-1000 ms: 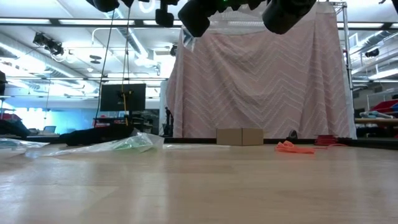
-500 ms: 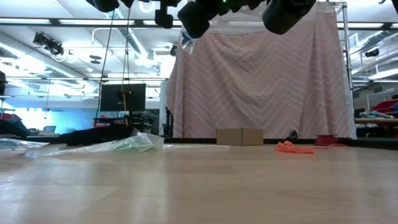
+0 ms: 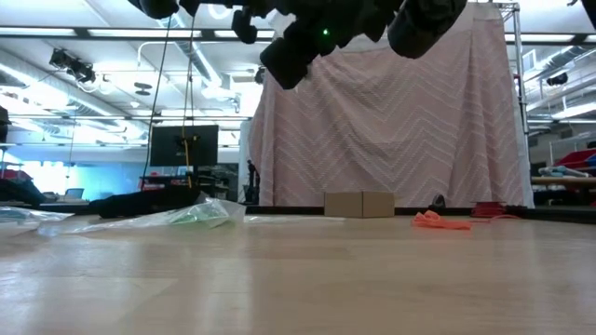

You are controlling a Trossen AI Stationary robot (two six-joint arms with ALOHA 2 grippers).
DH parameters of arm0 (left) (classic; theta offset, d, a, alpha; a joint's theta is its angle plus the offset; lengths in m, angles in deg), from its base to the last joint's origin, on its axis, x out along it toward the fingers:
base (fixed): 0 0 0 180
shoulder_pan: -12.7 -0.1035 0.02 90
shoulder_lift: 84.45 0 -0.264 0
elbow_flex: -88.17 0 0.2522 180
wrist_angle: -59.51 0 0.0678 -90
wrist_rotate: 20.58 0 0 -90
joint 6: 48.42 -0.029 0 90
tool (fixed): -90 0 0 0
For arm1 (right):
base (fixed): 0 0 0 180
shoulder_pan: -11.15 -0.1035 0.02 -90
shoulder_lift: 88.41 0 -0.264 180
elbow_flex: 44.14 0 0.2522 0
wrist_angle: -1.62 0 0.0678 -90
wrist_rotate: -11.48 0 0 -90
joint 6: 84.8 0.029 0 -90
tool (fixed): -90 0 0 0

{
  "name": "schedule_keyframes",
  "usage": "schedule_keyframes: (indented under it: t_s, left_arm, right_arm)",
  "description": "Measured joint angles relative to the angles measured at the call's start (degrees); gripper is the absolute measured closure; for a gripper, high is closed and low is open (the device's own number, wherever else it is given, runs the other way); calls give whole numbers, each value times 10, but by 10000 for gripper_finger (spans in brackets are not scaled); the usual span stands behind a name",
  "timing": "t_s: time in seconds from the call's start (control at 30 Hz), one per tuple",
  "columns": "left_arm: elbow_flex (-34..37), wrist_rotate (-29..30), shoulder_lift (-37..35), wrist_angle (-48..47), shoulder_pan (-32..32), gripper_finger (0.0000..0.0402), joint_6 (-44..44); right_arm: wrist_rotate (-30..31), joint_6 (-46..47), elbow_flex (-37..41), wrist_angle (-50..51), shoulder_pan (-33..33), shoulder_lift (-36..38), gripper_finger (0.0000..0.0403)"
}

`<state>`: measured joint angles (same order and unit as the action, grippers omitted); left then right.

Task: Sort rubber bands
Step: Close the transparent zip bag

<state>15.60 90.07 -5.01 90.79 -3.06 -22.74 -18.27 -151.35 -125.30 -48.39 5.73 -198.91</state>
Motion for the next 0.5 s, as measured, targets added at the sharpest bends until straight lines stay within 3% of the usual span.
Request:
schedule_keyframes:
  t_s: [0.2, 0.33, 0.4, 0.5]
  left_arm:
    - [0, 54, 0, -46, -5, 315, 14]
    - [0, 64, 0, -89, -12, 355, 24]
    - [0, 59, -4, -133, -20, 387, -58]
    - [0, 72, -14, -233, -39, 393, -191]
  right_arm:
    - [-2, 69, 0, 67, 8, -1, 403]
    - [25, 52, 0, 98, 6, -1, 403]
    - [95, 46, 0, 102, -7, -1, 403]
    - [192, -1, 0, 91, -34, 3, 403]
